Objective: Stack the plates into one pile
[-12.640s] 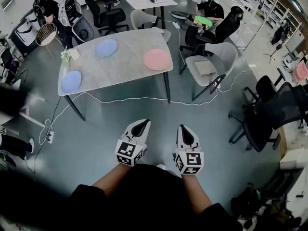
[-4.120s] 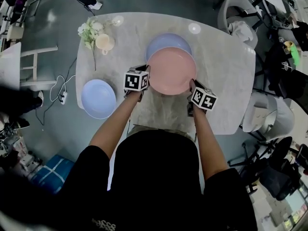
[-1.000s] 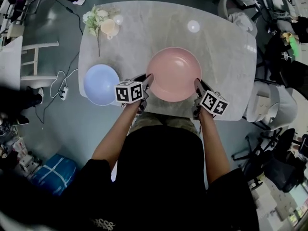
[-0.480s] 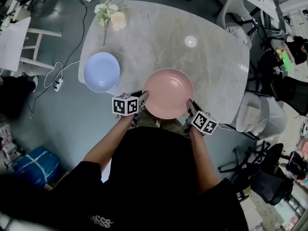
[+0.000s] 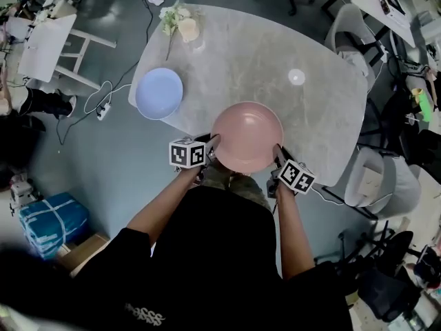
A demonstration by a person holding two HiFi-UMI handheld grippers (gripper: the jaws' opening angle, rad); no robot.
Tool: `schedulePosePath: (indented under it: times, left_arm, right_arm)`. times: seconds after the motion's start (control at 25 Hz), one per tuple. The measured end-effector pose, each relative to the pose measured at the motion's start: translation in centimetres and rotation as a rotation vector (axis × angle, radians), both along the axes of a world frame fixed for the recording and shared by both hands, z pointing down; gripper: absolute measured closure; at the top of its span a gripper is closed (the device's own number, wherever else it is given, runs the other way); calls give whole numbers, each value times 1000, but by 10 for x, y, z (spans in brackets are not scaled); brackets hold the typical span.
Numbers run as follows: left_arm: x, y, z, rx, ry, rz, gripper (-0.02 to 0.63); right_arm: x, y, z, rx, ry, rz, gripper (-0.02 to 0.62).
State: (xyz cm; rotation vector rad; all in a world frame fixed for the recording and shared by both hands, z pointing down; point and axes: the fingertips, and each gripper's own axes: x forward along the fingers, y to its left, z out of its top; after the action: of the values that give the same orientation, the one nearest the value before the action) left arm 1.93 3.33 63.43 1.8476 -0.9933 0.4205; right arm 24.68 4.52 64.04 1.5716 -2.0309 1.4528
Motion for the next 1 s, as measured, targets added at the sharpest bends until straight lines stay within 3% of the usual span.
schedulePosePath:
  times: [0.2, 0.48, 0.72, 0.88, 1.0]
  left_arm:
    - [7, 15, -5, 11, -20, 6, 525]
    - [17, 44, -1, 11, -30, 39, 522]
    - [-18, 43, 0, 17, -33, 60, 523]
    - [-37, 39, 1, 25, 12, 80, 522]
    - [-71, 37, 3, 27, 35, 125, 520]
  right_arm:
    - [7, 11, -1, 15, -26, -42, 552]
    - [16, 45, 3, 13, -24, 7, 554]
    - [-19, 49, 3, 16, -25, 21, 554]
    - [-38, 50, -2, 24, 15, 43, 554]
    - [-73, 53, -8, 26, 52, 70, 554]
